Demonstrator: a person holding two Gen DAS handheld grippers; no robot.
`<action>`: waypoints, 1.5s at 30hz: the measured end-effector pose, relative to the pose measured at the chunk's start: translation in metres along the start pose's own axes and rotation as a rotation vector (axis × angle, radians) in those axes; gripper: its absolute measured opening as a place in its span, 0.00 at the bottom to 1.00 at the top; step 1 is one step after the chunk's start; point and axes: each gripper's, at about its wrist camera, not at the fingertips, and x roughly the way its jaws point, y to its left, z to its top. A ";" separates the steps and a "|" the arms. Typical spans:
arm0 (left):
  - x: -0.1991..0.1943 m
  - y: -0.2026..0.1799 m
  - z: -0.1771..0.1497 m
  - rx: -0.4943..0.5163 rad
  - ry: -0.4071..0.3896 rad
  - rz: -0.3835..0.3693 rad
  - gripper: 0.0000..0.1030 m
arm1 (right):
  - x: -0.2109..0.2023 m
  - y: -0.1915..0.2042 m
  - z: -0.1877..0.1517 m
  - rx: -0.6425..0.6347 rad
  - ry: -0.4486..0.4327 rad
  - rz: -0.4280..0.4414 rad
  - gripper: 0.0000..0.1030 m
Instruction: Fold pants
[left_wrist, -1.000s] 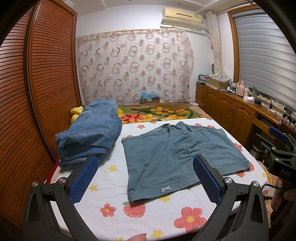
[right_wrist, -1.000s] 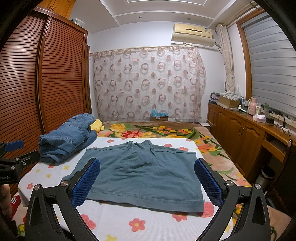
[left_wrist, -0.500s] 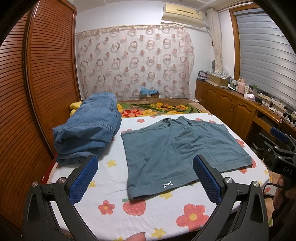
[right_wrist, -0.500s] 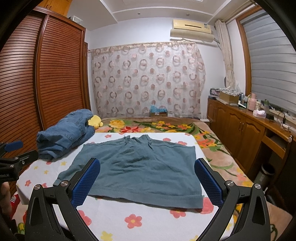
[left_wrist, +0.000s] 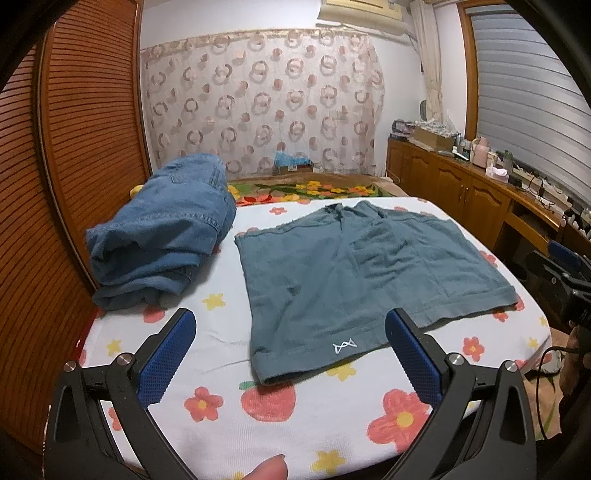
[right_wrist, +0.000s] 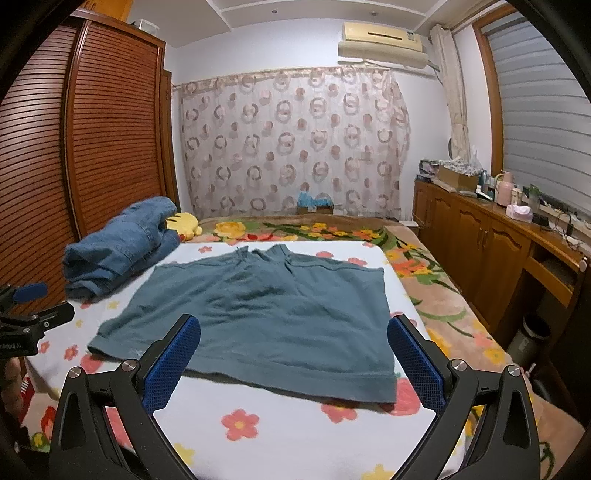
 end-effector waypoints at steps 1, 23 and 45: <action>0.003 0.000 -0.002 0.000 0.006 0.000 1.00 | 0.001 -0.001 -0.001 -0.002 0.004 -0.002 0.98; 0.056 0.038 -0.034 -0.052 0.137 -0.037 0.90 | 0.019 -0.015 0.008 0.036 0.186 -0.081 0.72; 0.073 0.038 -0.048 -0.036 0.201 -0.118 0.41 | 0.022 -0.023 0.020 0.088 0.245 -0.029 0.32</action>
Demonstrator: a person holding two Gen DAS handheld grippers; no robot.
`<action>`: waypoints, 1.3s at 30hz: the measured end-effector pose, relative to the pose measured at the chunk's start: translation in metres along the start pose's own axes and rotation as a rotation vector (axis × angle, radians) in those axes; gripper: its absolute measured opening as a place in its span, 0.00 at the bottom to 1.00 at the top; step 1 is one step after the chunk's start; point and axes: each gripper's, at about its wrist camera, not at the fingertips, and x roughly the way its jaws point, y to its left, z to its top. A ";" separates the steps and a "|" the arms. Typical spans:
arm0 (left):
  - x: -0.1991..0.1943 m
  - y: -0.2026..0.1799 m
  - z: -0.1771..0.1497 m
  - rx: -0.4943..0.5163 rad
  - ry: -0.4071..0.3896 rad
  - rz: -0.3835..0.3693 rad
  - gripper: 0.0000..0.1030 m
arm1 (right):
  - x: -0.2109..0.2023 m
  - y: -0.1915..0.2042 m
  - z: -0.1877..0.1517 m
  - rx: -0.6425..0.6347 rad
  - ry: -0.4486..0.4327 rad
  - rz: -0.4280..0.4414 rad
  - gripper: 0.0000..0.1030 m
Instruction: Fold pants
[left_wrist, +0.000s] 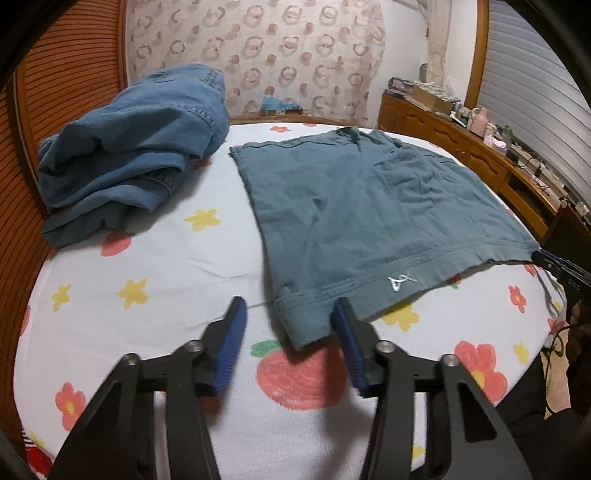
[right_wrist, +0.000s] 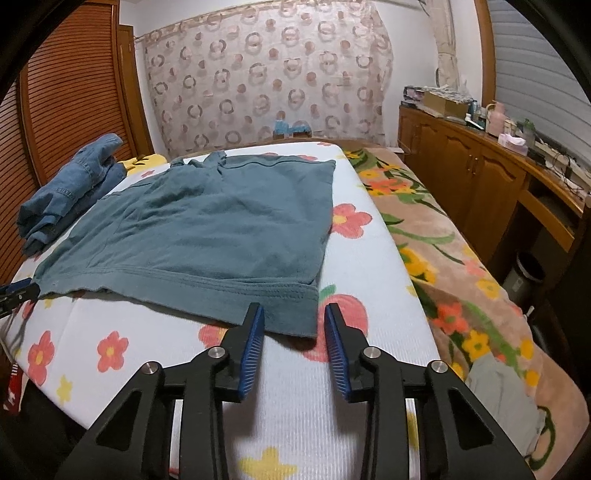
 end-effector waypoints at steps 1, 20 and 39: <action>0.000 -0.001 0.000 0.001 0.000 -0.011 0.34 | 0.001 -0.002 0.000 0.002 0.001 0.006 0.28; -0.031 -0.012 0.002 0.038 -0.030 -0.088 0.10 | -0.026 -0.017 0.003 0.000 -0.050 0.081 0.05; -0.038 -0.006 -0.001 0.015 -0.019 -0.041 0.27 | -0.023 -0.003 0.010 -0.024 -0.079 0.151 0.05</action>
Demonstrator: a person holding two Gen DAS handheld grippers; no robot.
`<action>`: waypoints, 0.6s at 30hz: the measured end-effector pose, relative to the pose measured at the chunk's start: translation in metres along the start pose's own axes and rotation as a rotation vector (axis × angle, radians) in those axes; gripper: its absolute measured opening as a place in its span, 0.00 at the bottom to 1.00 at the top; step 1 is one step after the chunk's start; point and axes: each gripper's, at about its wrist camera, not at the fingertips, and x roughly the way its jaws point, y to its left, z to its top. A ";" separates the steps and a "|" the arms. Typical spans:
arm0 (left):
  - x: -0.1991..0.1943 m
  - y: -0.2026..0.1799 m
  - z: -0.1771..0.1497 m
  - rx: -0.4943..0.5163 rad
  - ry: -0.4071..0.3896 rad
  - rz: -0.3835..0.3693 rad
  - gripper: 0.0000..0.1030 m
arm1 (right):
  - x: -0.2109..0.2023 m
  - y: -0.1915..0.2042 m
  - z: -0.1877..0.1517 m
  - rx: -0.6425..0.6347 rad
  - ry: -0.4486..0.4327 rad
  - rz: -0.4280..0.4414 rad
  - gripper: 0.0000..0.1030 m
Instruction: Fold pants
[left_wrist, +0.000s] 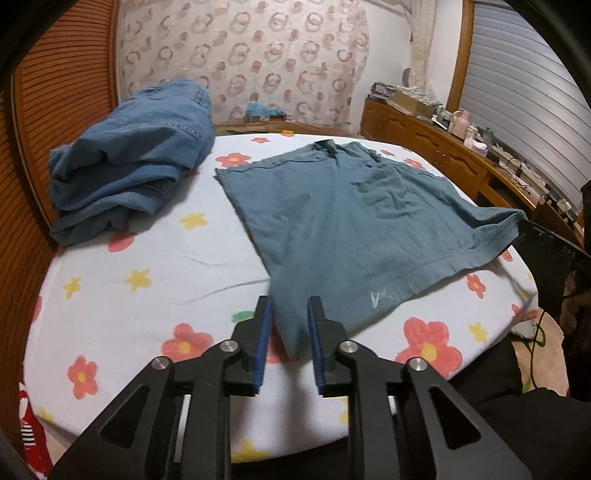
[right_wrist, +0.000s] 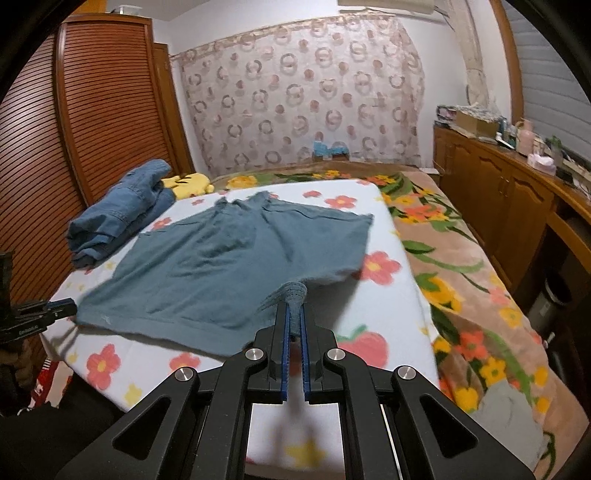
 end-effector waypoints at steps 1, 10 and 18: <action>-0.001 0.002 0.001 -0.001 -0.006 0.005 0.35 | 0.002 0.003 0.002 -0.005 -0.003 0.008 0.05; -0.005 0.016 0.007 -0.007 -0.053 0.040 0.77 | 0.026 0.039 0.018 -0.079 -0.008 0.108 0.05; -0.010 0.030 0.012 -0.022 -0.083 0.080 0.78 | 0.062 0.081 0.029 -0.168 0.030 0.225 0.05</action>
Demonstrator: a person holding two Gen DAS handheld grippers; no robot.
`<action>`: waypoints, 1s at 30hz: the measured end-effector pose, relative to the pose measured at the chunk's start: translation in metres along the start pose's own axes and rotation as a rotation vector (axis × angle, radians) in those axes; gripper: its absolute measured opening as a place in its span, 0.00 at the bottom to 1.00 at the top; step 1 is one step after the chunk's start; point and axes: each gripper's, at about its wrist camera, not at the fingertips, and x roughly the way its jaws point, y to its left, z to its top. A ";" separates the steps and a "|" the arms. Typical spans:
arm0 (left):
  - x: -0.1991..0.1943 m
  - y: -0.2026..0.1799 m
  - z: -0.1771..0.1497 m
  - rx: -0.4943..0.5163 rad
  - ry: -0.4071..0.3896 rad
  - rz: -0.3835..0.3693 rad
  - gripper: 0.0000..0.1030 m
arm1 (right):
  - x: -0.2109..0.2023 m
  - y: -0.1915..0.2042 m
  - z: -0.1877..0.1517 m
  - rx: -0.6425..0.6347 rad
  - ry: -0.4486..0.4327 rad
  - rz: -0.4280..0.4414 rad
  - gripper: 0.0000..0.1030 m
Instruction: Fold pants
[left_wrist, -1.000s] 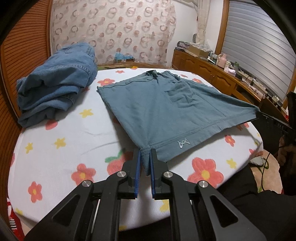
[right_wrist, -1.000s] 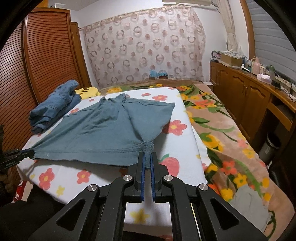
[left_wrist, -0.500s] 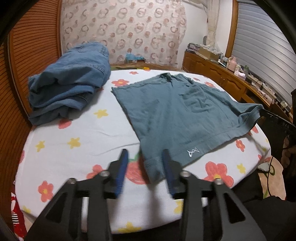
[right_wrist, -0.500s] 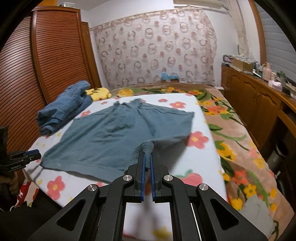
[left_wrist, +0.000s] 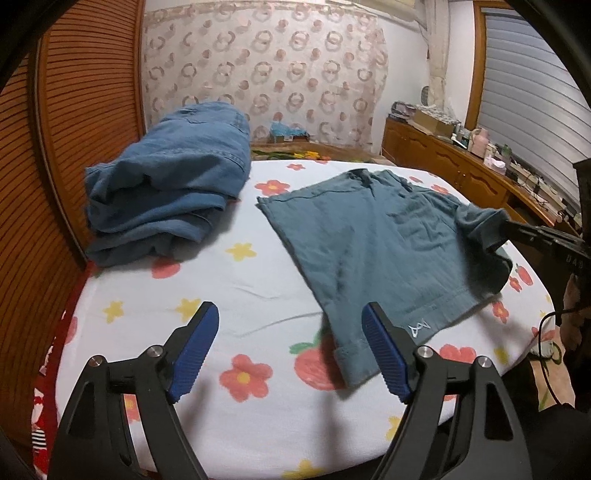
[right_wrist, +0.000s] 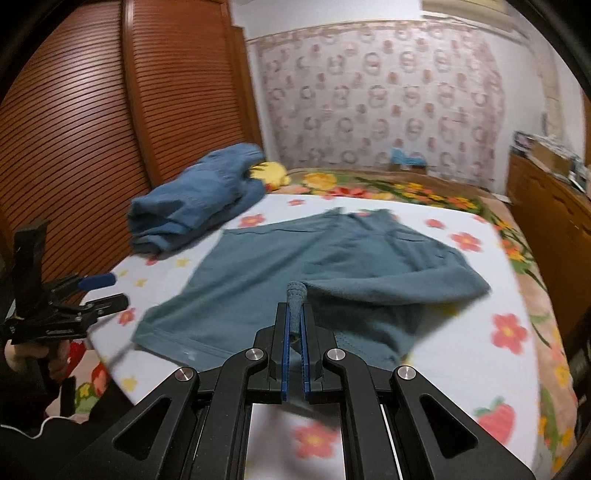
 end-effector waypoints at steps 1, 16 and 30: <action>-0.001 0.001 0.000 -0.001 -0.003 0.005 0.78 | 0.004 0.004 0.002 -0.011 0.005 0.016 0.05; -0.005 0.018 0.000 -0.022 -0.009 0.045 0.78 | 0.038 0.031 0.008 -0.080 0.092 0.227 0.05; 0.003 -0.006 0.008 0.012 -0.004 -0.001 0.78 | 0.022 0.007 -0.005 -0.090 0.076 0.131 0.26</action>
